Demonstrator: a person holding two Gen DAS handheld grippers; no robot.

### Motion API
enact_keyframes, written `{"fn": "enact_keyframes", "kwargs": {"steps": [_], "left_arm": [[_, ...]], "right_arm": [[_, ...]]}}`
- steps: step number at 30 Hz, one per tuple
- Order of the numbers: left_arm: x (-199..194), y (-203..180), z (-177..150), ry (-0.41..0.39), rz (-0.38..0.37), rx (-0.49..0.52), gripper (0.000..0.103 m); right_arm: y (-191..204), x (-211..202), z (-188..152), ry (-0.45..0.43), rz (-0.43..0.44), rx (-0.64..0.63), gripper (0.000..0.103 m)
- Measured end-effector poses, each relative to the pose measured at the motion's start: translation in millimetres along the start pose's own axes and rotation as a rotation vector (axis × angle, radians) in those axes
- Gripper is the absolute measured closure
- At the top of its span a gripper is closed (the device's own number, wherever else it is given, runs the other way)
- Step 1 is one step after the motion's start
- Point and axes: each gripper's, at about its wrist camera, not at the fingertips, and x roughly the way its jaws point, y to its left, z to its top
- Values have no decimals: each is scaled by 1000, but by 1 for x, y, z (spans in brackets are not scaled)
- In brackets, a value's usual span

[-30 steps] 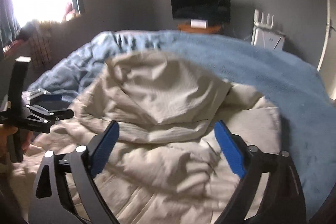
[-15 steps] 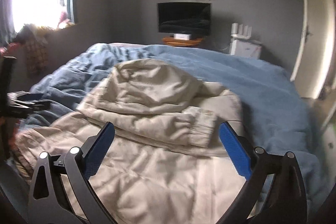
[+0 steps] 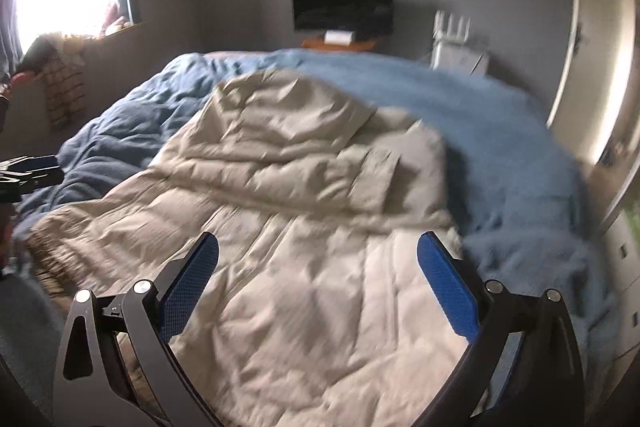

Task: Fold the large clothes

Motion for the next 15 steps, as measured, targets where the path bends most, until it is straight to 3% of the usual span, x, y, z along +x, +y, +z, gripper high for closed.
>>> {"fn": "enact_keyframes", "kwargs": {"steps": [4, 11, 15], "left_arm": [[-1, 18, -7, 40, 4, -27, 7], [-1, 49, -15, 113, 57, -38, 7], [-9, 64, -26, 141, 30, -46, 7]], "right_arm": [[-18, -7, -6, 47, 10, 42, 8], [-56, -17, -26, 130, -60, 74, 8], [-67, -23, -37, 174, -80, 67, 8]]}}
